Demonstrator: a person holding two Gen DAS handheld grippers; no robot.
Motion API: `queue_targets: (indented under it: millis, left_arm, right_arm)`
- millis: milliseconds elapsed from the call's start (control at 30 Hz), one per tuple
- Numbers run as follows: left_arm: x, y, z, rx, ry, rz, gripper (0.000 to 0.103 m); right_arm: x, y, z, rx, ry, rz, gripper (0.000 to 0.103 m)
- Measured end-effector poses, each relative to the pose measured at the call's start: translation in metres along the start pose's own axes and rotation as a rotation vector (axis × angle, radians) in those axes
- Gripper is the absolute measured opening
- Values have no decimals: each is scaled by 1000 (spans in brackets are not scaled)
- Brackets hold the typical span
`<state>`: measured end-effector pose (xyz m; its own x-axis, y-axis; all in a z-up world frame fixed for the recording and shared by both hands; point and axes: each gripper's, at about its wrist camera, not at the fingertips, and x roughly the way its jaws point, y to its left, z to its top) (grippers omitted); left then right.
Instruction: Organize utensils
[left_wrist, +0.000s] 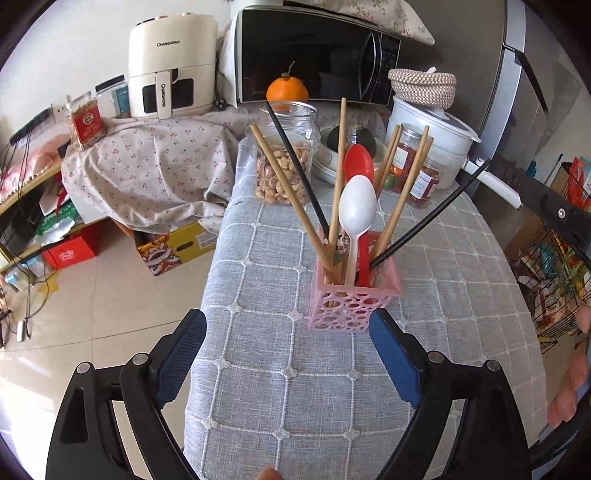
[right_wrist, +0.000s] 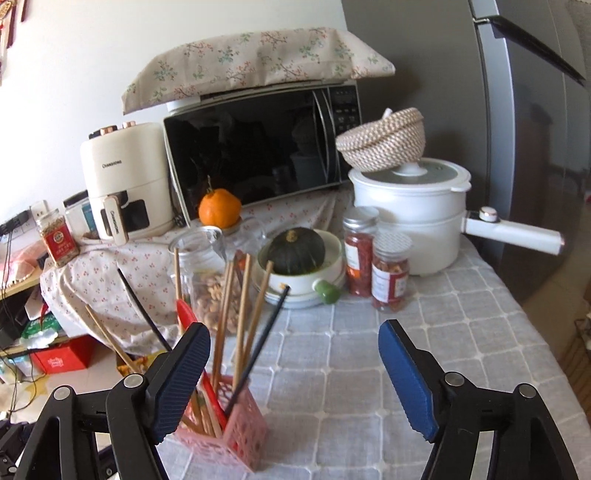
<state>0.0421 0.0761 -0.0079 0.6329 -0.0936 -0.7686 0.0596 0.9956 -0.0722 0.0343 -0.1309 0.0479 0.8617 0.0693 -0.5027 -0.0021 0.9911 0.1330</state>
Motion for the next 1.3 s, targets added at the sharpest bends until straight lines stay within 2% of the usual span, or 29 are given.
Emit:
queue_targets:
  millis: [100, 200, 533, 767, 1300]
  left_arm:
    - [-10, -11, -4, 31, -17, 1, 94]
    - [-17, -20, -9, 56, -34, 23, 96]
    - [-10, -36, -13, 65, -16, 52, 97]
    - [-9, -48, -12, 81, -23, 47, 97]
    - [-15, -54, -14, 113, -41, 49, 97]
  right_arm:
    - [-11, -5, -9, -33, 51, -42, 88]
    - [-19, -12, -16, -42, 97, -42, 92]
    - [-13, -37, -33, -61, 204, -70, 94]
    - [-10, -49, -33, -41, 223, -80, 94]
    - [-6, -48, -36, -34, 244, -76, 94]
